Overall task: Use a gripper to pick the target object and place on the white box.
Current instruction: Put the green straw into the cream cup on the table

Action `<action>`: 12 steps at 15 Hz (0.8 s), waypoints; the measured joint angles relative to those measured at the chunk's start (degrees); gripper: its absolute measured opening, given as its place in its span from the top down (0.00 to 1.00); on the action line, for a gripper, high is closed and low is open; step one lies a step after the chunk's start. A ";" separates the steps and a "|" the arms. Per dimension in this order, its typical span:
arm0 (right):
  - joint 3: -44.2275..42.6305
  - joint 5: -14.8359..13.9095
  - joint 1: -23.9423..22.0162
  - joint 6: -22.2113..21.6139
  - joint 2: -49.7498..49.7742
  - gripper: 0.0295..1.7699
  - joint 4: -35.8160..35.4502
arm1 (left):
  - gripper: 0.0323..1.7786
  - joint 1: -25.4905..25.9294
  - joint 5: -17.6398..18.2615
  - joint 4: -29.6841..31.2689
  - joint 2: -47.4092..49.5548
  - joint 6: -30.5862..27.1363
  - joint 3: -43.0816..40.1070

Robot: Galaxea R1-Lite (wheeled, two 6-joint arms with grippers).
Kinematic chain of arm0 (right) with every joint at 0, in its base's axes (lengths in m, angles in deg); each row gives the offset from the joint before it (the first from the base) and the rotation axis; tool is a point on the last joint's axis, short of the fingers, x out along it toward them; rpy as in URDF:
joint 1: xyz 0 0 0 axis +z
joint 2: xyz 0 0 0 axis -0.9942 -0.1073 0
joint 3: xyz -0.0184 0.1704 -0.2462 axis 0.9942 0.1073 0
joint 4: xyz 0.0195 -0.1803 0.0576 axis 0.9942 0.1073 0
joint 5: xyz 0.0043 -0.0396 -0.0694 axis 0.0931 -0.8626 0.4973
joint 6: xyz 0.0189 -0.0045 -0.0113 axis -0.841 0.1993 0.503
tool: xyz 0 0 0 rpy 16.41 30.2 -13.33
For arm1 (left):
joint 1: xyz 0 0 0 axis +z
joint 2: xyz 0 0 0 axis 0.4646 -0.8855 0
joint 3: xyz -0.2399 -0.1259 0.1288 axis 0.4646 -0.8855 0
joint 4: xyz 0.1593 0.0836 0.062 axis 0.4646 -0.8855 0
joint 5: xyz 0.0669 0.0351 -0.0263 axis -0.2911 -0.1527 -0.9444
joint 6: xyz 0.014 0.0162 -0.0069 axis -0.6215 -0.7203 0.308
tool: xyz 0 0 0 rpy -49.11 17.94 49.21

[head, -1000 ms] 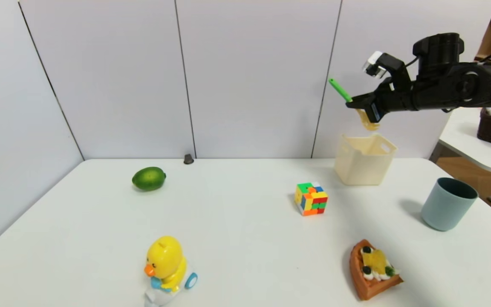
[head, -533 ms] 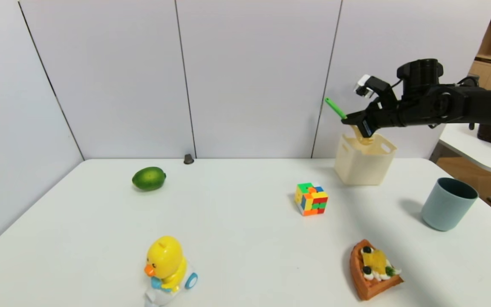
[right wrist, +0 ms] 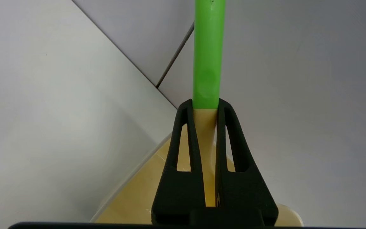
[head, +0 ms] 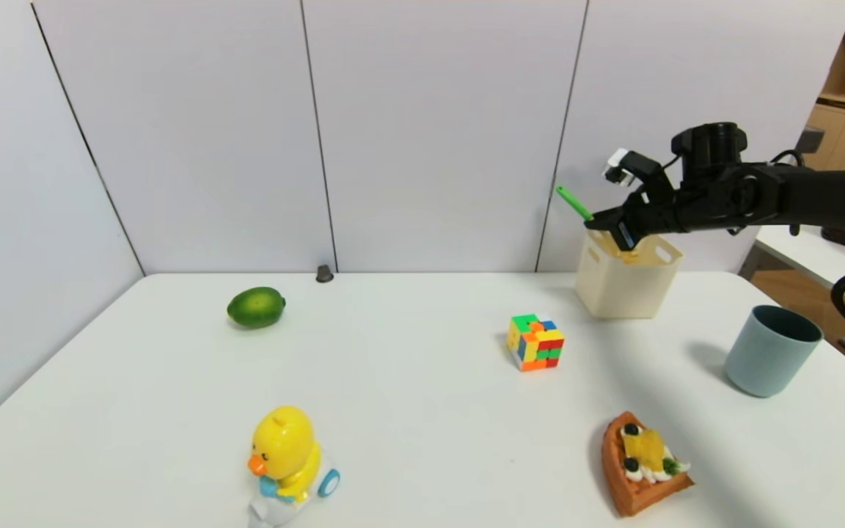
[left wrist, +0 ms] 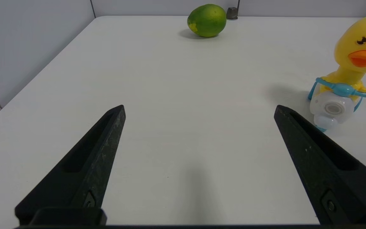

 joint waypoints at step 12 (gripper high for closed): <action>-0.05 -0.15 -0.12 -0.38 -0.60 0.39 -0.04 | 0.05 0.00 0.01 0.00 0.00 0.02 0.00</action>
